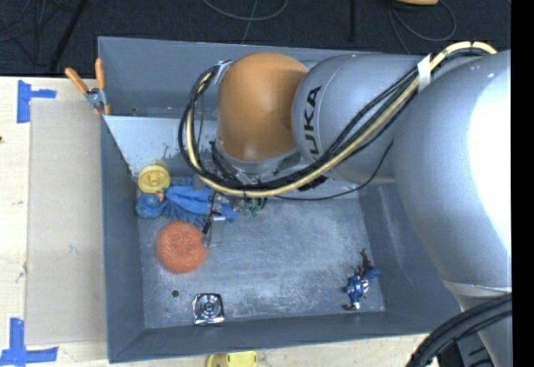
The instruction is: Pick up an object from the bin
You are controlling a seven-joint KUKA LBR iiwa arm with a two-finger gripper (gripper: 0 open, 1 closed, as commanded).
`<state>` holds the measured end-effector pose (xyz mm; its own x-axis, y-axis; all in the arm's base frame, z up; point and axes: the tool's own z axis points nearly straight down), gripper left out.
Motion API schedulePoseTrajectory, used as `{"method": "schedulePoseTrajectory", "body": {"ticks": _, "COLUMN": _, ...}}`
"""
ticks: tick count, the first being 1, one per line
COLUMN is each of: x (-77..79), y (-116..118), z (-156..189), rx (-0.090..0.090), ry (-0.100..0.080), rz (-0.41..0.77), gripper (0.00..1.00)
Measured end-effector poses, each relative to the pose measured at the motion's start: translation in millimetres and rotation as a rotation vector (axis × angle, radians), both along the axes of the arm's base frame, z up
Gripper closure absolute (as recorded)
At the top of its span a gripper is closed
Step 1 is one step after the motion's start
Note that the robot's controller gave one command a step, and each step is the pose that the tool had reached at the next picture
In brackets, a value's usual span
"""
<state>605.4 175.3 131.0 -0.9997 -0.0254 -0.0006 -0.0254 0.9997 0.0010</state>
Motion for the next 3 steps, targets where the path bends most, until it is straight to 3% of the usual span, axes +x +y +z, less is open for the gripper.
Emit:
{"method": "schedulePoseTrajectory", "body": {"ticks": 1, "x": 7.8, "y": 4, "z": -9, "rx": -0.001, "ry": 0.0, "rz": 0.174, "gripper": 0.0}}
{"method": "schedulePoseTrajectory", "body": {"ticks": 2, "x": 12.2, "y": 0, "z": -40, "rx": 0.001, "ry": -0.001, "rz": -0.022, "gripper": 0.0}}
{"method": "schedulePoseTrajectory", "body": {"ticks": 3, "x": 22.0, "y": -4, "z": -52, "rx": 0.004, "ry": -0.019, "rz": 0.086, "gripper": 1.0}}
